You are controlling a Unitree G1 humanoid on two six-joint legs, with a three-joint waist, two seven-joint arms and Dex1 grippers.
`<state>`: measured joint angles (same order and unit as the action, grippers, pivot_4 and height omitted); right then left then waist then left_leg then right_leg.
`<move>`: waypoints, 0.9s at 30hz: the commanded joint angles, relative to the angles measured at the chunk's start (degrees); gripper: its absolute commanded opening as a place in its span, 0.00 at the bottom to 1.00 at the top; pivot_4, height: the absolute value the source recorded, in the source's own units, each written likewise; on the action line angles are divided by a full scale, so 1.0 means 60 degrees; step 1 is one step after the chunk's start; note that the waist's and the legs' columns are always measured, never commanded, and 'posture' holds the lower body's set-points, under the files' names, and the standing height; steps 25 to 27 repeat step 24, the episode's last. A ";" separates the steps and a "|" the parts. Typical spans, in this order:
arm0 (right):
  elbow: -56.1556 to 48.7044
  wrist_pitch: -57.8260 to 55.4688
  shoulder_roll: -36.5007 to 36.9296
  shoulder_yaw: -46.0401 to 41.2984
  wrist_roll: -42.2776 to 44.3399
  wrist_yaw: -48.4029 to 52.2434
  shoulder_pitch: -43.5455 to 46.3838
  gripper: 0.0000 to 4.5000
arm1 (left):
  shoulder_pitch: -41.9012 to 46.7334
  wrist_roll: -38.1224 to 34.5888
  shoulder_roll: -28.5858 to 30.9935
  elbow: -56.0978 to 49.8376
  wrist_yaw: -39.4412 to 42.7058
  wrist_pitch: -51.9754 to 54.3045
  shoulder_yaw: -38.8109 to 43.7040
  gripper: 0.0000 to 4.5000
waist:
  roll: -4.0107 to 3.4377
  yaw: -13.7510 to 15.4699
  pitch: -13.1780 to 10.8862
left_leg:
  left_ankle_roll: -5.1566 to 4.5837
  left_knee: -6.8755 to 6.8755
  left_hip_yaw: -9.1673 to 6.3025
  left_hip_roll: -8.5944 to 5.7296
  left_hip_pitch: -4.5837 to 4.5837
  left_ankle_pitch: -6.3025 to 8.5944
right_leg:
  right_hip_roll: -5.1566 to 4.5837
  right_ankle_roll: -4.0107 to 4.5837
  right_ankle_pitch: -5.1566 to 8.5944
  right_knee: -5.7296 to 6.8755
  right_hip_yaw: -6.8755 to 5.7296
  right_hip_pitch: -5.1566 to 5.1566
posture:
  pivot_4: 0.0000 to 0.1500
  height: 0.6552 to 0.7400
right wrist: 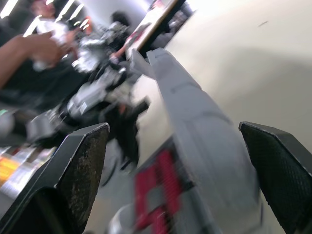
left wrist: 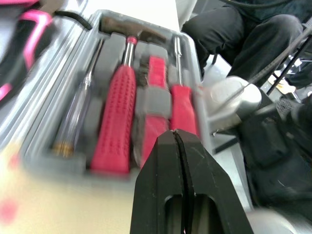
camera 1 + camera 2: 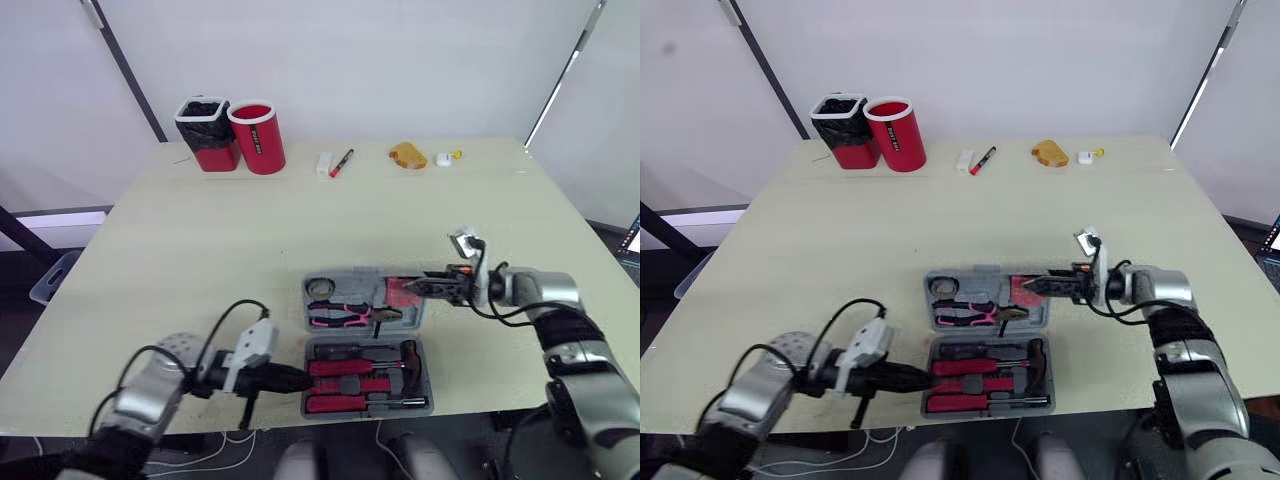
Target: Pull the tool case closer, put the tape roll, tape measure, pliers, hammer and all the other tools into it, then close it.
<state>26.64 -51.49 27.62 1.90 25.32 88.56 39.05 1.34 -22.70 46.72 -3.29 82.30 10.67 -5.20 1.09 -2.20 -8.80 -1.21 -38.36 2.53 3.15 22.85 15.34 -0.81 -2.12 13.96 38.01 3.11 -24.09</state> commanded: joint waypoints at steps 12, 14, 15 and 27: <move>-0.6072 0.2013 0.1353 -0.1920 0.0730 -0.2470 -0.5361 1.00 | -0.1191 -0.1458 0.0247 0.1257 -0.0870 -0.0117 0.3805 0.47 | 0.0009 0.0139 -0.0003 | 0.0000 -0.0015 0.0021 -0.0012 -0.0009 0.0000 | -0.0018 -0.0008 0.0004 -0.0007 -0.0010 0.0009 | 1.00 1.00; -0.6246 0.3190 0.1359 -0.2419 0.0512 -0.2705 -0.6147 1.00 | -0.1306 -0.1362 0.0221 0.1224 -0.1029 -0.0207 0.3908 0.67 | 0.0011 0.0182 -0.0002 | 0.0001 -0.0012 0.0021 -0.0018 -0.0011 0.0001 | -0.0015 -0.0010 0.0005 -0.0008 -0.0012 0.0009 | 1.00 1.00; -0.6255 0.3797 0.1310 -0.2723 0.0434 -0.2833 -0.6498 1.00 | -0.1371 -0.1358 0.0202 0.1178 -0.1130 -0.0181 0.3957 0.82 | 0.0012 0.0180 -0.0002 | 0.0002 -0.0007 0.0024 -0.0021 -0.0012 0.0001 | -0.0012 -0.0008 0.0006 -0.0011 -0.0010 0.0007 | 1.00 1.00; -0.4416 0.7418 0.1639 -0.4627 -0.0019 -0.2984 -0.8329 1.00 | -0.2167 -0.0742 -0.0030 0.0246 -0.2691 -0.0121 0.4072 0.91 | 0.0017 0.0243 -0.0005 | 0.0002 -0.0010 0.0036 -0.0015 -0.0031 0.0000 | -0.0012 0.0007 0.0013 -0.0015 0.0003 0.0022 | 1.00 1.00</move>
